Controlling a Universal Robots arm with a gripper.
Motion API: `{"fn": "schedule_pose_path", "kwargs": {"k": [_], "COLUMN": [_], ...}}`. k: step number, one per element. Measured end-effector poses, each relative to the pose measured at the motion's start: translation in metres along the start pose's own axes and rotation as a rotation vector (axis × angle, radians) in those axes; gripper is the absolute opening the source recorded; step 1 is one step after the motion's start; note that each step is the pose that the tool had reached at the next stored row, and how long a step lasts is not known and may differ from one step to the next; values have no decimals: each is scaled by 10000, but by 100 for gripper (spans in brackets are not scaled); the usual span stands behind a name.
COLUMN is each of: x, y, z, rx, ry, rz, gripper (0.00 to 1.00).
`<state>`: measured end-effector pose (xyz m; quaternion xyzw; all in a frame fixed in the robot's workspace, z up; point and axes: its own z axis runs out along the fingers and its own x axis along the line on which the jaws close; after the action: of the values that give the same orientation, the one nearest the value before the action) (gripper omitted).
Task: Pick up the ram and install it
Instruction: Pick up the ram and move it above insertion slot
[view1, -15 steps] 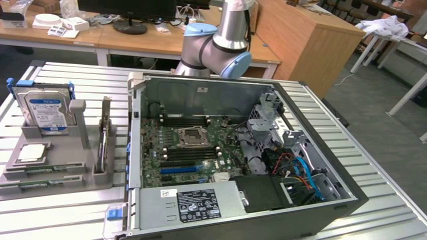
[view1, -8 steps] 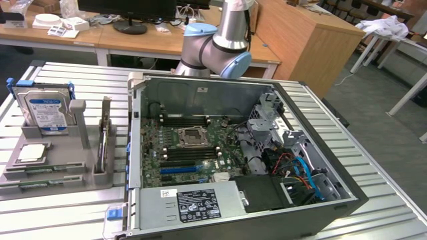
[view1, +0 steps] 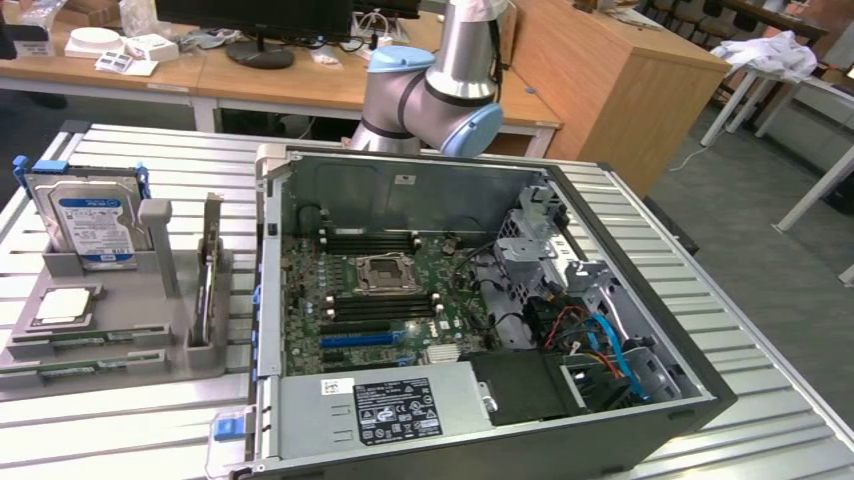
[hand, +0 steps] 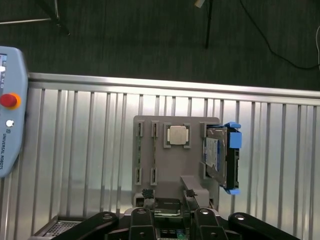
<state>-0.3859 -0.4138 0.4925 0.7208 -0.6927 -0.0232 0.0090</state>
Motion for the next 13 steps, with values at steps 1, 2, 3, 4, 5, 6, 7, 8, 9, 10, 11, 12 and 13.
{"fn": "schedule_pose_path", "kwargs": {"k": [1, 2, 3, 4, 5, 6, 7, 8, 9, 10, 11, 12, 13], "x": [0, 0, 1, 1, 1, 1, 2, 2, 2, 2, 2, 2, 3], "y": [-1, -1, -2, -2, -3, -3, -4, -4, -5, -5, -6, -7, -7], "z": [11, 23, 34, 45, 56, 67, 78, 89, 100, 111, 122, 135, 148], "rx": [0, 0, 0, 0, 1, 0, 0, 0, -1, -1, -1, -1, -1], "ry": [0, 0, 0, 0, 0, 0, 1, 1, 1, 2, 2, 2, 1], "rz": [0, 1, 0, 0, 0, 0, 0, 1, 1, 0, 0, 1, 0], "gripper": [36, 36, 36, 36, 36, 36, 36, 36, 36, 36, 36, 36, 36]}}
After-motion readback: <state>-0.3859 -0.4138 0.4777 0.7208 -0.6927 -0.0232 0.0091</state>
